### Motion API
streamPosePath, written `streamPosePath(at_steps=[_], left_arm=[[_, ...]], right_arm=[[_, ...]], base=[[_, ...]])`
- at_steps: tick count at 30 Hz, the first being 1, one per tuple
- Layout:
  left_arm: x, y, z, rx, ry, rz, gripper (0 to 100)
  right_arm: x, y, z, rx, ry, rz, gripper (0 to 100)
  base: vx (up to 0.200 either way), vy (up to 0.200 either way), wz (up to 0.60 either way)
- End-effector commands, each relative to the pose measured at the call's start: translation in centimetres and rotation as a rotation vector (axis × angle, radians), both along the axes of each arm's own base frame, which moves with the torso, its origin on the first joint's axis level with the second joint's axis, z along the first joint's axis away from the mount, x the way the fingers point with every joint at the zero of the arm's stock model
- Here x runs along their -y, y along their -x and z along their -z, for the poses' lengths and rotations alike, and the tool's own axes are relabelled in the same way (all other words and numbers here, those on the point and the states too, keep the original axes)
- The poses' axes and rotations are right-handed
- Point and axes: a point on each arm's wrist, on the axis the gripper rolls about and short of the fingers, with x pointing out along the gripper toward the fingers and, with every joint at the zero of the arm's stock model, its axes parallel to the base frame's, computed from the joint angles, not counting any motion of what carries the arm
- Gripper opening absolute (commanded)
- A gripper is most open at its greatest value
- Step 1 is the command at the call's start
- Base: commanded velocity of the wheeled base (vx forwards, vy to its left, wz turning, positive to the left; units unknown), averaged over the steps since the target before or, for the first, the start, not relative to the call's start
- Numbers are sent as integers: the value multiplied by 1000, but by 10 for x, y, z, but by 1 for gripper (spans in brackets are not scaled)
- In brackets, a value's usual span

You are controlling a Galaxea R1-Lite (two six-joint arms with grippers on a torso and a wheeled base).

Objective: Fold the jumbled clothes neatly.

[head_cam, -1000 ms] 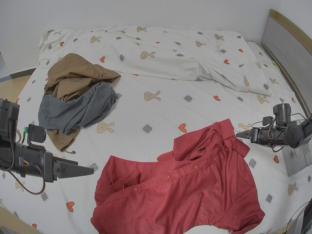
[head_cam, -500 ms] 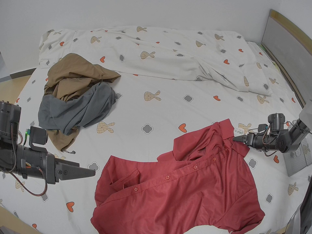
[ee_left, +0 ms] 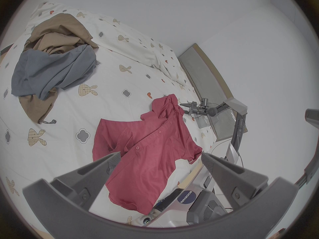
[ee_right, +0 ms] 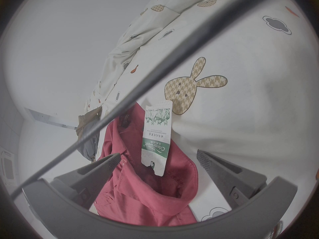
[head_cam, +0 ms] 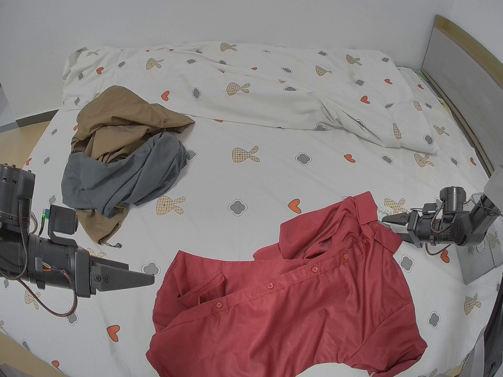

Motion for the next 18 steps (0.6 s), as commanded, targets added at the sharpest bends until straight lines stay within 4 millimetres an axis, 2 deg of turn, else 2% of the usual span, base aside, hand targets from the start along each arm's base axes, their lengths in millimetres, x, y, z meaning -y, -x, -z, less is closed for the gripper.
streamPosePath(at_steps=[1, 9, 12, 13, 18], left_arm=[[0, 0, 0, -2, 0, 0, 100], [0, 0, 0, 0, 0, 0, 100], [0, 0, 1, -3, 0, 0, 100], [0, 0, 0, -1, -1, 1, 100], [0, 0, 0, -2, 0, 0, 100]], right_arm=[[3, -1, 2, -3, -4, 6, 100], [-3, -15, 17, -47, -48, 15, 100], [-4, -17, 17, -47, -54, 19, 100], [-4, -17, 17, -45, -55, 19, 0], [-6, -16, 17, -45, -58, 15, 0]], base=[[0, 0, 0], [0, 0, 0], [0, 0, 0], [0, 0, 0], [0, 0, 0]])
